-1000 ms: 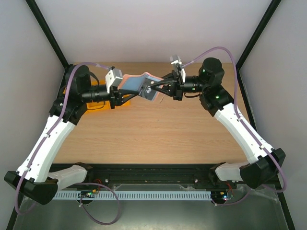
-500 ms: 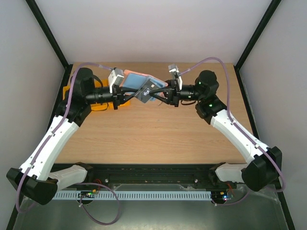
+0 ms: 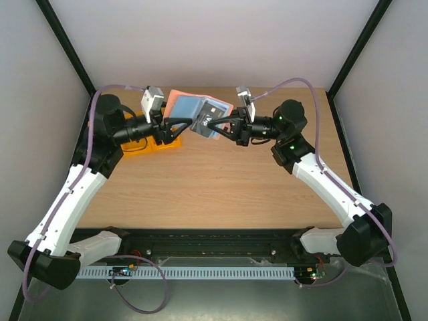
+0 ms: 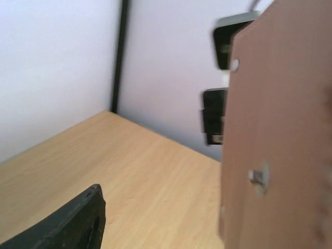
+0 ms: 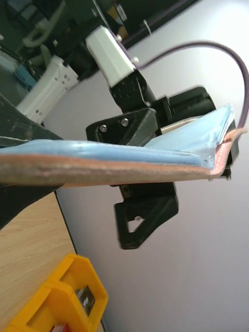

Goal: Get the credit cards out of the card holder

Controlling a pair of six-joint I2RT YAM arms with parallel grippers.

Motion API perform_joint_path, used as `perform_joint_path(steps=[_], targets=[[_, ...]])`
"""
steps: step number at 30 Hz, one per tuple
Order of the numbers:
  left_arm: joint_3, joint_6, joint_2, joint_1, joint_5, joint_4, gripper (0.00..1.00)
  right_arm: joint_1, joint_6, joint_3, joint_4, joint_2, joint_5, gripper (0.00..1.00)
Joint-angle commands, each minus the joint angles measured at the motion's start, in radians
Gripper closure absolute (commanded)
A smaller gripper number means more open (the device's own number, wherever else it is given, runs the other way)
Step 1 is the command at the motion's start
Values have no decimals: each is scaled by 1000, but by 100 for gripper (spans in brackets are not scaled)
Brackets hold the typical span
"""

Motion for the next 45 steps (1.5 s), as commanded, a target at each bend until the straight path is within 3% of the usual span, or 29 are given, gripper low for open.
perform_joint_path(steps=[1,5,7,11,15,20,26,38,40,43,45], targets=[[-8,-15,-19,65,-254,6,25,-3,-52,61,-145,3,133,98],[-23,9,-51,158,-335,-19,10,-5,-118,153,-458,31,369,98],[-34,-15,-67,208,-353,-2,8,-2,-137,191,-545,40,445,98],[-32,14,-84,225,-184,38,27,19,-176,258,-692,64,557,98],[-26,17,-85,100,-29,12,58,36,-193,306,-764,94,604,98],[-30,0,-22,-34,26,-40,61,55,-229,332,-750,108,504,98],[-31,-179,50,2,36,39,59,56,-232,302,-633,64,336,98],[-25,-195,71,-4,46,31,56,61,-145,250,-408,40,167,98],[-22,-189,76,-23,68,48,62,68,-148,251,-402,45,167,98],[-16,-204,77,-31,87,92,84,74,-175,253,-427,52,169,98],[-9,-193,75,-30,103,92,92,74,-191,238,-434,45,167,98]])
